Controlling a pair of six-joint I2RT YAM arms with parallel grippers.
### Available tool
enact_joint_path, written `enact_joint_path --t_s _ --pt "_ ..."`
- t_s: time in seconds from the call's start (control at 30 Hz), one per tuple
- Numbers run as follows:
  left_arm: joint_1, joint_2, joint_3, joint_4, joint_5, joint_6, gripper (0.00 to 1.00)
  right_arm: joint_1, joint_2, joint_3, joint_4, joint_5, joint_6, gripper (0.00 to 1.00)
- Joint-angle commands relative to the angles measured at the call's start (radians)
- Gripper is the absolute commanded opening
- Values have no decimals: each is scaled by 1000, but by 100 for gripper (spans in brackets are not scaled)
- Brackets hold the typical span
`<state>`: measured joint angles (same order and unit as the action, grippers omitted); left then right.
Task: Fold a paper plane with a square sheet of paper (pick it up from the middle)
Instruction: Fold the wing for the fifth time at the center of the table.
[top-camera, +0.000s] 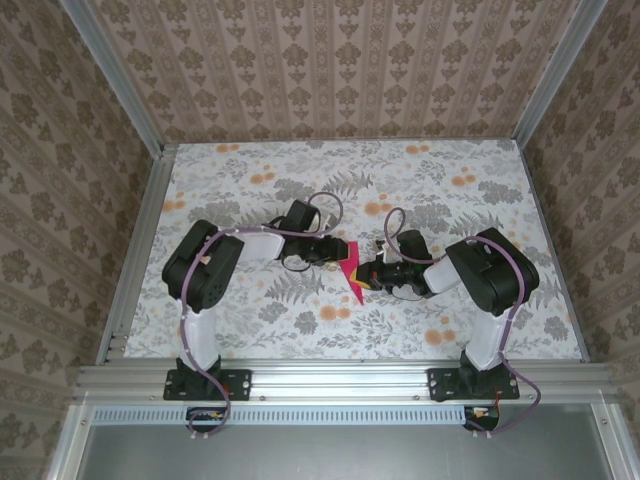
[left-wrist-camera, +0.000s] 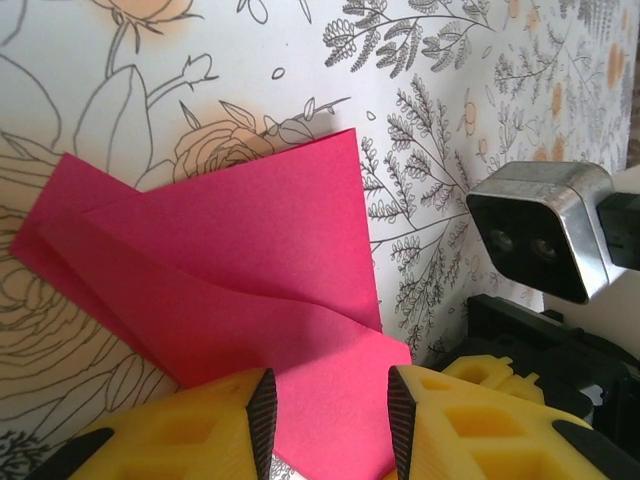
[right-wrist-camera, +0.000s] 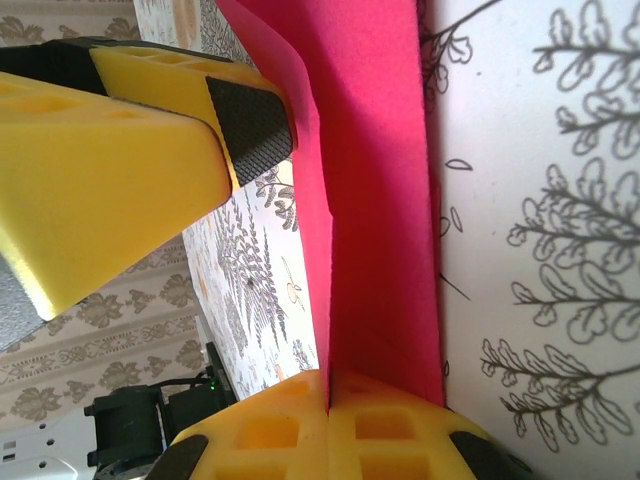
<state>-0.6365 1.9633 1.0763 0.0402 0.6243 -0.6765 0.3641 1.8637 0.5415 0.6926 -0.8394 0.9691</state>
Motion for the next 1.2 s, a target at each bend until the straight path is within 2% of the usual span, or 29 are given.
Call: enact_joint_path --t_s 0.0,0.2,0.37,0.53,0.83,1.03,1.17 --pt "-2 54 32 -159 -82 35 38 -7 3 -1 -106 23 -17 2" --pt "-2 100 78 -258 -95 20 38 -5 -70 15 -256 17 -99 15" --pt "-11 127 118 -320 -115 6 38 0 -133 12 -357 0 -160 21" --pt "-14 144 138 -356 -127 0 38 24 -188 49 -502 36 -239 25" --pt "-22 150 154 -381 -140 -8 38 79 -221 142 -684 148 -331 24" --pt "-23 151 157 -384 -142 -12 38 85 -216 153 -723 195 -344 22" --pt "-22 149 154 -381 -141 -17 37 89 -206 150 -727 201 -344 16"
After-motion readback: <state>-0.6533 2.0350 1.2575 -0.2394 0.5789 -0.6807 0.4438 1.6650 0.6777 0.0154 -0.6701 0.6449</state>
